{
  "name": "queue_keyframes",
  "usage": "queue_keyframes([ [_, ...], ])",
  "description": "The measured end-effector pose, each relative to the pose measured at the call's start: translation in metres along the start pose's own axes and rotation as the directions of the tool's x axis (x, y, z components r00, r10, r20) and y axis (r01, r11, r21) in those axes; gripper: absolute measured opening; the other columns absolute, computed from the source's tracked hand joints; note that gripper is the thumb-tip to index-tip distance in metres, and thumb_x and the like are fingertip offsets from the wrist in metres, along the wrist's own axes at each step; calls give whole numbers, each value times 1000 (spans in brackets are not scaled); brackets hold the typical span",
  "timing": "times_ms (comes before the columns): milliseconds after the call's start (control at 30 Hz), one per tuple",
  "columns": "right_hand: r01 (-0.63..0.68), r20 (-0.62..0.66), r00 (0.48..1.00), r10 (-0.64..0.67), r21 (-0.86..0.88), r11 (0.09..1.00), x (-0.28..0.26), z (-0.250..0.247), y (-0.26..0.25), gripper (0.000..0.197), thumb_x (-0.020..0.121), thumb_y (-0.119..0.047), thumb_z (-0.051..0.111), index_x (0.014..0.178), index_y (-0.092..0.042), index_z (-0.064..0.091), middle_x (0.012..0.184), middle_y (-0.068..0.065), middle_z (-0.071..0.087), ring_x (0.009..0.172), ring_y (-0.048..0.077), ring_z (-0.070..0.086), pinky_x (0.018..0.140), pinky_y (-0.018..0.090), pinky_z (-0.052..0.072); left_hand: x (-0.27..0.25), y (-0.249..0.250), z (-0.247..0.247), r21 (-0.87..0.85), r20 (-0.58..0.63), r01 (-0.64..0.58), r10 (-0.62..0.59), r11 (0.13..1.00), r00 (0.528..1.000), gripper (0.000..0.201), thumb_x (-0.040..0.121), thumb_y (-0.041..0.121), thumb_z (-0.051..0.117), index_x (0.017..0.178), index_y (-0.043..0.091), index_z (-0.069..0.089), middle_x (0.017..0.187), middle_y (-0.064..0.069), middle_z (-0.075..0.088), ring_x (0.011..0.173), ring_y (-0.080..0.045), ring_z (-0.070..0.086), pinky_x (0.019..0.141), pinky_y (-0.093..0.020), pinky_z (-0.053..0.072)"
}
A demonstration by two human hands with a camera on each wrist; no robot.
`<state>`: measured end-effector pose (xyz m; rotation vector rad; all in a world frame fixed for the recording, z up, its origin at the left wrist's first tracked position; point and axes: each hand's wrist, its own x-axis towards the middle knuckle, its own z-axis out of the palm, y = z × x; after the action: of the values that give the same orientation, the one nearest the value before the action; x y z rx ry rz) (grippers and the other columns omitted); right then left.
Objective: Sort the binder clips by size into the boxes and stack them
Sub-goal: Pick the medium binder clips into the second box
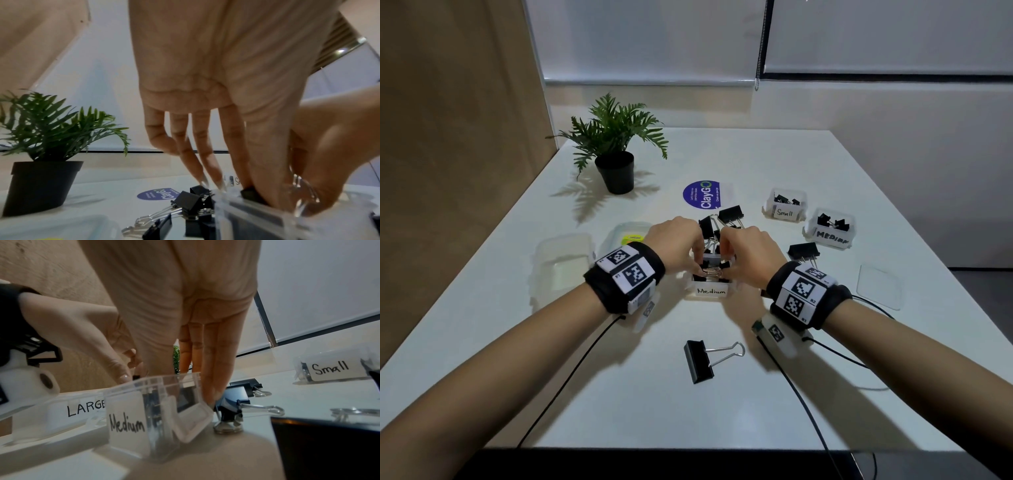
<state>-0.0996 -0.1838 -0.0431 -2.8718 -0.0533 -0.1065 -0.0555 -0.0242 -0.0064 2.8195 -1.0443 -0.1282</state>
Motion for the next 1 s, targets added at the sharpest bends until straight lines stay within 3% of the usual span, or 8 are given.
queue_keyframes([
  [267, -37, 7, 999, 37, 44, 998, 1, 1, 0, 26, 70, -18, 73, 83, -24, 52, 92, 1, 66, 85, 24, 61, 66, 32, 47, 4, 8, -2, 54, 16, 23, -24, 998, 1000, 21, 65, 33, 86, 76, 20, 75, 92, 5, 47, 91, -16, 40, 65, -31, 38],
  [467, -66, 24, 998, 64, 122, 990, 0, 1, 3, 26, 69, -19, 78, 79, -24, 55, 90, -2, 66, 86, 20, 61, 66, 29, 45, -2, 13, -2, 80, 43, -5, 2, 997, 999, 18, 68, 29, 84, 81, 21, 74, 94, 6, 45, 99, -19, 45, 63, -31, 34],
  [633, -62, 17, 998, 61, 88, 994, -1, 0, 0, 26, 70, -21, 77, 79, -24, 53, 90, -2, 66, 86, 21, 60, 64, 29, 40, -2, 29, 2, 204, 10, 66, -70, 977, 998, 20, 75, 18, 75, 92, 13, 66, 108, -6, 56, 108, -28, 50, 66, -34, 37],
  [700, -58, 9, 998, 58, 80, 995, -2, -1, 0, 24, 70, -23, 77, 81, -25, 55, 92, -3, 66, 87, 21, 59, 65, 28, 40, -1, 28, 4, 139, 10, 121, -124, 983, 992, 15, 72, 15, 73, 81, 14, 61, 101, -8, 61, 99, -30, 58, 64, -33, 40],
  [800, -45, -1, 999, 45, 62, 997, -5, -3, 1, 21, 72, -25, 78, 78, -27, 58, 92, -6, 64, 85, 17, 56, 64, 26, 36, 0, 19, 8, -48, 50, 188, -186, 981, 981, 24, 65, 12, 77, 61, 15, 53, 83, -8, 62, 84, -30, 63, 63, -31, 45],
  [900, -25, -1, 1000, 25, 68, 997, -6, -6, 3, 16, 73, -27, 79, 80, -24, 64, 83, -10, 57, 81, 13, 51, 64, 25, 33, -1, 13, 12, -171, 25, 198, -197, 965, 980, 11, 60, 11, 79, 63, 11, 68, 71, -4, 66, 74, -25, 64, 58, -27, 45],
  [1000, 3, 13, 1000, -5, 122, 993, -7, -9, 6, 14, 74, -27, 79, 82, -20, 70, 80, -9, 62, 80, 13, 57, 60, 26, 34, -3, 10, 16, -204, -32, 171, -181, 964, 983, 12, 60, 12, 82, 63, 12, 70, 67, -2, 65, 71, -22, 62, 59, -25, 41],
])
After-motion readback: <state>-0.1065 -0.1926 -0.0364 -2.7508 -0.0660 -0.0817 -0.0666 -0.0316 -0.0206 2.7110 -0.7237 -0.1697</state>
